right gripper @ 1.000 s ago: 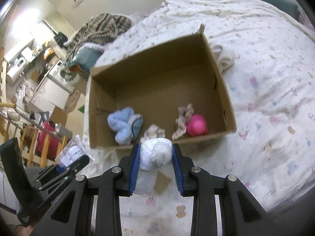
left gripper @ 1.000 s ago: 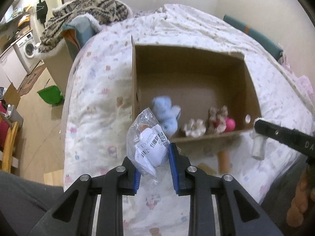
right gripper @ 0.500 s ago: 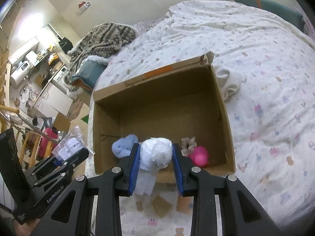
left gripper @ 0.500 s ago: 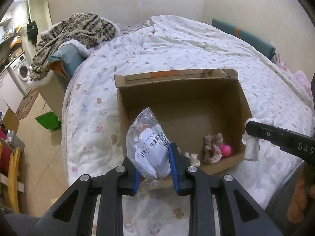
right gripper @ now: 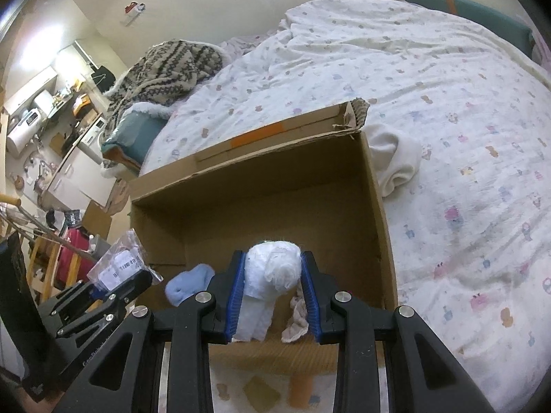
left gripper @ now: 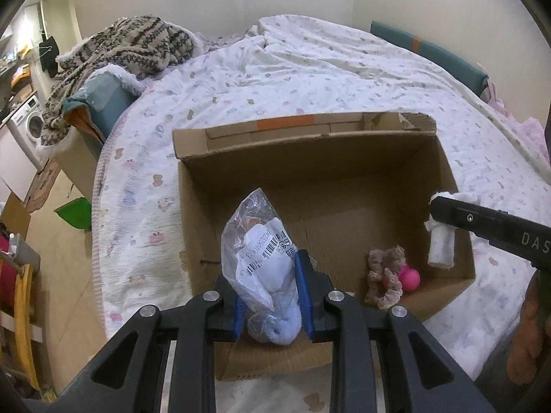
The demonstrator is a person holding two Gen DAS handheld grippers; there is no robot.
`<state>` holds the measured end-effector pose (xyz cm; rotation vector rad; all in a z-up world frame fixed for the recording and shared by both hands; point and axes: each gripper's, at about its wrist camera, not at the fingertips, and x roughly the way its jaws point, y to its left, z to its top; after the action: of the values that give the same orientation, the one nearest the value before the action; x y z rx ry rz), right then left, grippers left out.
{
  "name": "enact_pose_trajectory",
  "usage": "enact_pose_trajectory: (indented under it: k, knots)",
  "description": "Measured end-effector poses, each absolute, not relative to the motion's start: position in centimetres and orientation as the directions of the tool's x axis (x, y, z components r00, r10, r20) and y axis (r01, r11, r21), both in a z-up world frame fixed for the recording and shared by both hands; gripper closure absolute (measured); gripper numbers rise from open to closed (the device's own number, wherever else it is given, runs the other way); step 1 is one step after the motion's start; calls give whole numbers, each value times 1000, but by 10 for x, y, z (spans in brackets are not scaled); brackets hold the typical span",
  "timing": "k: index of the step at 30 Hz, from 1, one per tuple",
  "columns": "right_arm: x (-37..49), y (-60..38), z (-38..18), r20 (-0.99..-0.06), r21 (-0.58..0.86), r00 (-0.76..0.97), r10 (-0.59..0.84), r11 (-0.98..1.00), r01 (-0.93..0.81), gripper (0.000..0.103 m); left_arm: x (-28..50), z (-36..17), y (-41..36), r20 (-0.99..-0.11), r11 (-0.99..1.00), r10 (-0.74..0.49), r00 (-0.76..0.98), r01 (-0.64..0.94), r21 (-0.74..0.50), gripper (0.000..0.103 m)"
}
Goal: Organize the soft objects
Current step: 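Carry the wrapped item into the box with the left tool while the right tool carries the white sock in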
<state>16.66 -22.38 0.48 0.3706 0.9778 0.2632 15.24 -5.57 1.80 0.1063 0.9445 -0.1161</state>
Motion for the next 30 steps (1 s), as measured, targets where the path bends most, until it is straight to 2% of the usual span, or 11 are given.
enact_pose_trajectory:
  k: [9, 18, 30]
  knots:
    - [170, -218, -24, -784, 425, 480, 394, 904, -47, 69, 161, -15, -56, -840, 983, -133, 526, 176, -45, 80]
    - [174, -216, -41, -807, 434, 432, 401, 900, -25, 69, 162, -24, -66, -851, 971, -179, 493, 229, -72, 80]
    - [172, -206, -50, -837, 389, 395, 379, 919, -57, 69, 160, -26, -75, -857, 966, -182, 483, 248, -66, 80]
